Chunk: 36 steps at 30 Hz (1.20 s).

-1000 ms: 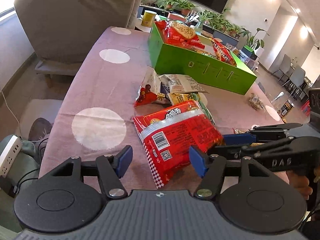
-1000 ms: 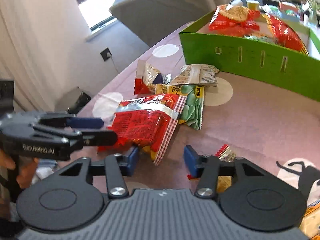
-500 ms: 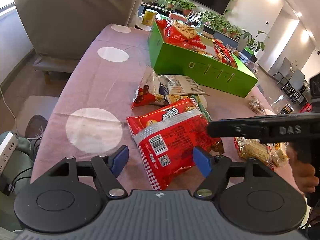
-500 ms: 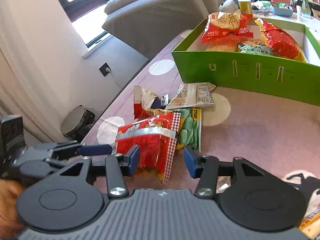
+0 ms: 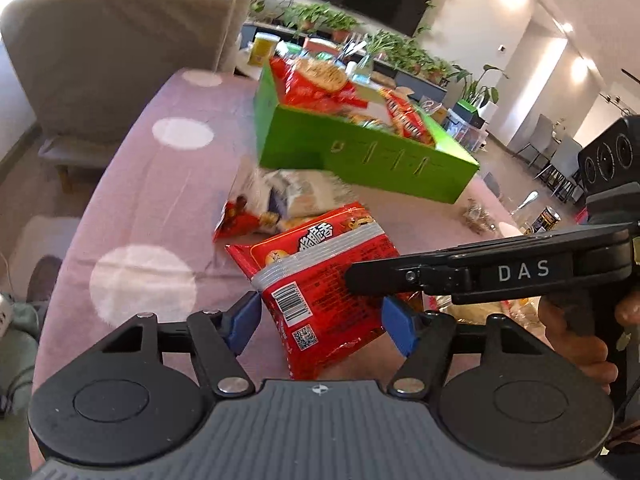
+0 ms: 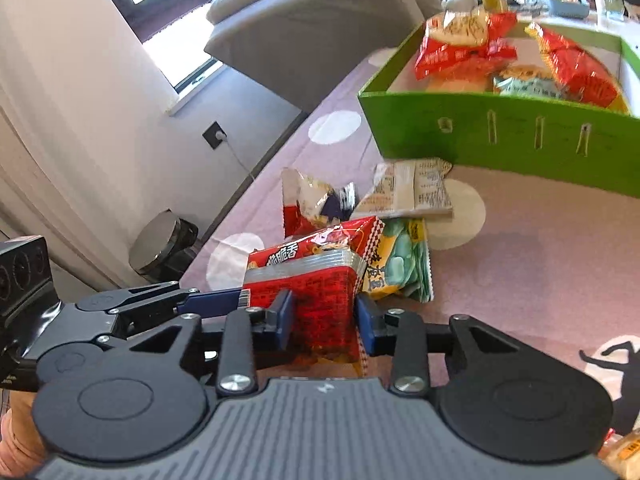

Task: Organize snacks
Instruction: 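Lift the checkered red bag with the right tool over the box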

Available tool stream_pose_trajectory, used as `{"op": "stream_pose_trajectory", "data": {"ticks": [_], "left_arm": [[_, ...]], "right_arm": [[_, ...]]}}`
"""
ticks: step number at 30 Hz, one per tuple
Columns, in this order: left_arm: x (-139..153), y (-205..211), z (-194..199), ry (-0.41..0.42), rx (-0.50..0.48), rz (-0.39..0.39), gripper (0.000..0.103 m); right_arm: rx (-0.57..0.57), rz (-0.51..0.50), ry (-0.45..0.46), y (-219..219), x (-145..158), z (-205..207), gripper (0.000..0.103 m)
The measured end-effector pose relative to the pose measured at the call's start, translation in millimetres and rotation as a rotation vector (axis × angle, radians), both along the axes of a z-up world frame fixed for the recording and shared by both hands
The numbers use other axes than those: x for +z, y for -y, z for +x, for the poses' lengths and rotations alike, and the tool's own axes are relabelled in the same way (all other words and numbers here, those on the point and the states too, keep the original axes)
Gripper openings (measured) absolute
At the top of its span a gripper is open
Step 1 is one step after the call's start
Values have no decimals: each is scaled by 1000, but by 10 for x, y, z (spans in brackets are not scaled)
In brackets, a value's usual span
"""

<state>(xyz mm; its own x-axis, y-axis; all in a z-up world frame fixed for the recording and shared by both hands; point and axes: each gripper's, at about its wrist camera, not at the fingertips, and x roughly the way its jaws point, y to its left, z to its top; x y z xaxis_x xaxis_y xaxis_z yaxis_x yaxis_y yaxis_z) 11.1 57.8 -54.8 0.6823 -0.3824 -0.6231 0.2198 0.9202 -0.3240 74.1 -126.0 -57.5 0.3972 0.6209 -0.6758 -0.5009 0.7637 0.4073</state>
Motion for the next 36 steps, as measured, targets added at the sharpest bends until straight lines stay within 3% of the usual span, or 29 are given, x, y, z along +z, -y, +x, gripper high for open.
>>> {"op": "stream_pose_trajectory", "data": {"ticks": [13,36], "left_arm": [[396,180,107,131,-35,40,63],[879,493,1186,270,-112,169,64]], "right_arm": [[-73,72,107,199,397,-62,43],[-222,172,198,444,725,822,44]]}}
